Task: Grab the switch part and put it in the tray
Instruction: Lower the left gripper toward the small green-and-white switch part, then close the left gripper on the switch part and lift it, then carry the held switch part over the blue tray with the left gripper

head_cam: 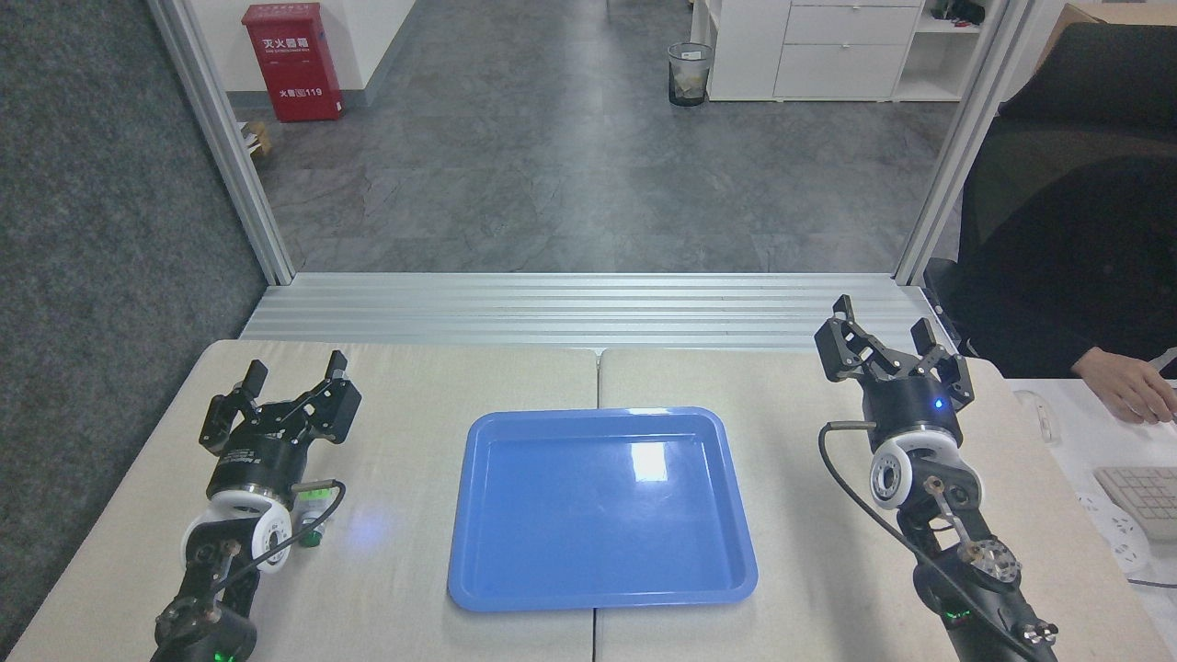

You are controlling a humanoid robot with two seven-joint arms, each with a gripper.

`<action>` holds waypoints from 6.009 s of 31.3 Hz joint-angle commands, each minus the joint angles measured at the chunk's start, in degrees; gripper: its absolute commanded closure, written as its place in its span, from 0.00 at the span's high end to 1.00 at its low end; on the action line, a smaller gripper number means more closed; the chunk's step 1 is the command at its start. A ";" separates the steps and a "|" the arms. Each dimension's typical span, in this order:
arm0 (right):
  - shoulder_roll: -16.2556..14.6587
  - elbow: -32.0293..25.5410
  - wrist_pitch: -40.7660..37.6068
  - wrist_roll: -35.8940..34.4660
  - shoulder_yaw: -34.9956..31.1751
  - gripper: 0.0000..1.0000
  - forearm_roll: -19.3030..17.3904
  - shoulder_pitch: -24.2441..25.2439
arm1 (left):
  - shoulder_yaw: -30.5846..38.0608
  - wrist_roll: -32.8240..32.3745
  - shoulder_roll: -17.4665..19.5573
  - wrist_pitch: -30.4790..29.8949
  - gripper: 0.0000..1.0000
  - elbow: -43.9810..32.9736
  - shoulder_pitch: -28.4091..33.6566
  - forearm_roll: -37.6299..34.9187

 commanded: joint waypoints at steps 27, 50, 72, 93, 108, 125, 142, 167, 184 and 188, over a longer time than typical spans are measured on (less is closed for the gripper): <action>0.00 0.00 0.01 0.05 0.00 1.00 0.00 -0.01 | 1.21 -6.38 -0.26 1.40 1.00 -0.62 -1.91 0.51; 0.00 0.00 0.02 -0.04 0.00 1.00 0.00 -0.01 | 1.13 -6.56 -0.17 1.84 1.00 -0.71 -1.82 0.34; 0.00 0.00 0.02 -0.04 0.00 1.00 0.00 0.07 | -2.57 -2.61 -1.66 0.78 1.00 -6.43 11.97 -1.85; 0.00 0.00 0.02 0.05 0.00 1.00 0.00 -0.01 | -1.77 2.49 -0.79 2.37 1.00 -0.54 15.76 -7.22; 0.00 0.00 0.02 -0.04 0.00 1.00 0.00 -0.01 | -2.74 3.19 -1.14 2.54 0.97 9.39 11.36 -9.86; 0.00 0.00 0.02 0.05 0.00 1.00 0.00 0.07 | -2.74 2.23 0.79 2.54 0.28 13.71 10.48 -10.21; 0.00 0.00 0.02 0.05 0.00 1.00 0.00 -0.01 | -1.69 -1.64 3.26 2.72 0.12 -6.31 7.23 -9.15; 0.00 -0.08 0.02 -0.04 0.00 1.00 0.00 -0.01 | -38.34 -7.18 -16.43 9.21 0.13 -1.07 7.84 -21.46; 0.00 0.00 0.02 -0.04 0.00 1.00 0.00 0.07 | -37.98 -12.88 -15.82 23.20 0.24 -7.48 11.88 -20.67; 0.00 0.00 0.02 -0.04 0.00 1.00 0.00 -0.01 | -37.99 -14.21 -15.81 23.37 0.32 -6.95 12.06 -21.11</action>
